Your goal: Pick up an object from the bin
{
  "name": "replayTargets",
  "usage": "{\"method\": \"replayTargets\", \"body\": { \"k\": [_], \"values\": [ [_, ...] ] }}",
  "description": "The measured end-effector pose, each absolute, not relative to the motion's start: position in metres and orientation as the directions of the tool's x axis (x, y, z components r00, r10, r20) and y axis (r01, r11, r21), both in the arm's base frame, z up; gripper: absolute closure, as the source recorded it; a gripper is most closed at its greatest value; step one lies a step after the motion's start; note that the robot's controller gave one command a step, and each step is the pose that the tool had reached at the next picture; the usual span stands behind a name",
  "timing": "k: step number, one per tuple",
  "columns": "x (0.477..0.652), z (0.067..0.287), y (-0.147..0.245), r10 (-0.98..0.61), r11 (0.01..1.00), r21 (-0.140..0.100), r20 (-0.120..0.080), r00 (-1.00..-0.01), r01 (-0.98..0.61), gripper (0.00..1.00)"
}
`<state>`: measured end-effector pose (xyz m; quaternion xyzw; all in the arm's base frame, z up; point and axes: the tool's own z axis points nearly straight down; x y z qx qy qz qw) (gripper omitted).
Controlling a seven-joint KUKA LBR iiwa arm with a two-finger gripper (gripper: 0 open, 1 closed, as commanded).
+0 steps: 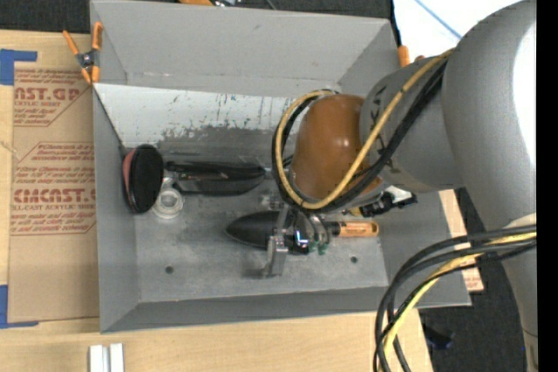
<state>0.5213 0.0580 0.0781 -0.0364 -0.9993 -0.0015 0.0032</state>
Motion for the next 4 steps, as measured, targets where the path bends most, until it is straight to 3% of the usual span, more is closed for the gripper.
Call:
{"method": "replayTargets", "body": {
  "k": [1,2,4],
  "values": [
    [0.512,0.07,0.048,0.32,0.947,0.011,-0.014,-0.947,0.32,0.0],
    [0.521,0.078,0.058,0.094,0.996,0.005,0.003,-0.996,0.094,1.0],
    [0.52,0.083,0.058,0.094,0.996,0.005,0.005,-0.996,0.094,1.0]
  ]
}}
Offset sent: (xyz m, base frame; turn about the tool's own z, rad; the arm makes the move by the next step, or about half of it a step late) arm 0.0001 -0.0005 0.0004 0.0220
